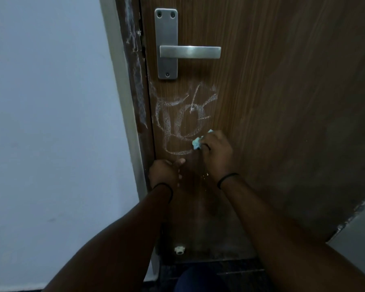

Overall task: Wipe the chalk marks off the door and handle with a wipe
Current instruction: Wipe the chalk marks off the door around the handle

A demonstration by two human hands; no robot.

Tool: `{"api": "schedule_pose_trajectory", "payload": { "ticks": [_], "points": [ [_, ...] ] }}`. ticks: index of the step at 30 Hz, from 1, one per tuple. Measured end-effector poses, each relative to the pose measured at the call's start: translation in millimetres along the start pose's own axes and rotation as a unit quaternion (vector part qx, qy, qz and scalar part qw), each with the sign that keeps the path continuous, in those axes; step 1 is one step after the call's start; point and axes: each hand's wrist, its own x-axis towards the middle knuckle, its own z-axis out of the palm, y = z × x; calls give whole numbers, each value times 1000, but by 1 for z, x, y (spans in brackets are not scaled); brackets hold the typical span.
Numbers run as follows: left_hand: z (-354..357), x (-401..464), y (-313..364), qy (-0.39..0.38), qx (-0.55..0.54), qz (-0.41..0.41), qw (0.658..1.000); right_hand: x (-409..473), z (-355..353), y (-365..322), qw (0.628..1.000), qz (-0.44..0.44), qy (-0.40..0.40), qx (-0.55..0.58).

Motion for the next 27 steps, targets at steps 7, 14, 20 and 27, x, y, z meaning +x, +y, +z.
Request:
{"api": "schedule_pose_trajectory", "payload": {
  "ticks": [7,14,20,27],
  "points": [
    [0,7,-7,0,-11,0,1000,15,-21,15,986,26,166,11],
    [-4,11,-4,-25,-4,-18,1000,-13,2,13,999,15,-21,-31],
    [-4,10,-2,-30,-1,-20,999,-17,21,-9,999,7,-31,-32],
    [-8,14,-8,-43,9,-5,999,-19,40,-18,997,72,21,13]
  ]
}}
